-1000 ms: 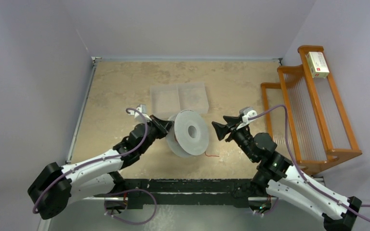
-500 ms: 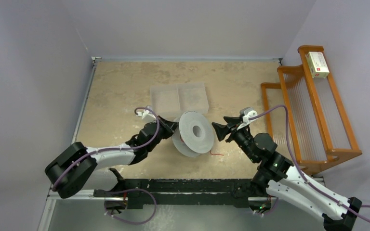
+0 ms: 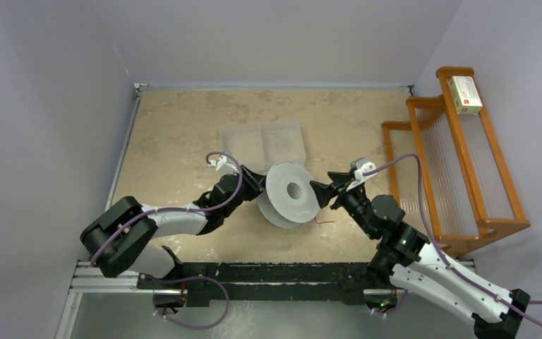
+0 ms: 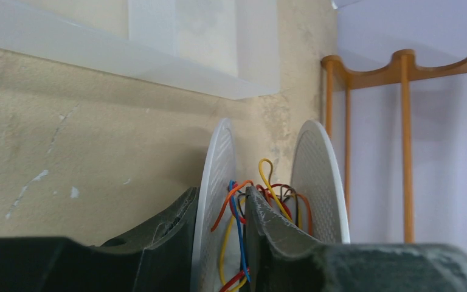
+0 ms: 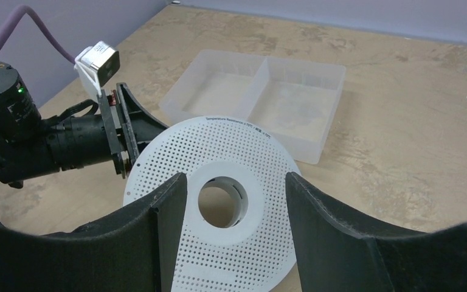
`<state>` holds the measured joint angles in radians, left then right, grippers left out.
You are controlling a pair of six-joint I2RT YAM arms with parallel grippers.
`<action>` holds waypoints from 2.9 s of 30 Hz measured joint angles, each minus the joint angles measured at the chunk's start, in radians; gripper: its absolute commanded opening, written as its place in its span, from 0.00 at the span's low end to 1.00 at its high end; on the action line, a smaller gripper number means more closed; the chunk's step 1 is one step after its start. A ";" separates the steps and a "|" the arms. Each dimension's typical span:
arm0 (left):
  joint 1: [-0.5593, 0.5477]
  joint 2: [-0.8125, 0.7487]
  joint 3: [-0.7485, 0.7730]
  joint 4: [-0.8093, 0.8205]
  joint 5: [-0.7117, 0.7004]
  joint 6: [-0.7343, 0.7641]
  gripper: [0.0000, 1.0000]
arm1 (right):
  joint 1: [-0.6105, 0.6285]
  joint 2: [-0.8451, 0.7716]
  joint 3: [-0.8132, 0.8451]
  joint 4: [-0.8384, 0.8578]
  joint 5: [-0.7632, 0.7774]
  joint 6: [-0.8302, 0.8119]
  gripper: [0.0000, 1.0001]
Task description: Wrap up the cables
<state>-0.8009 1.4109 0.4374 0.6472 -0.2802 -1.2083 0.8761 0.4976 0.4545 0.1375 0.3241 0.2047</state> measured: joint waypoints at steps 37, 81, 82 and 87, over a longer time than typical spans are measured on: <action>0.000 -0.108 0.277 -0.766 -0.160 0.262 0.43 | 0.000 0.106 0.000 0.014 -0.004 0.000 0.67; 0.348 -0.417 0.620 -1.176 -0.273 0.808 1.00 | -0.502 0.547 0.426 -0.268 0.002 0.147 0.99; 0.348 -0.441 0.614 -1.177 -0.282 0.808 1.00 | -0.502 0.513 0.426 -0.272 0.010 0.151 0.99; 0.349 -0.559 0.548 -1.183 -0.300 0.803 1.00 | -0.502 0.350 0.418 -0.308 0.021 0.171 1.00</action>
<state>-0.4522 0.8520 0.9852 -0.5354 -0.5800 -0.4049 0.3737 0.8478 0.8730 -0.1707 0.3454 0.3759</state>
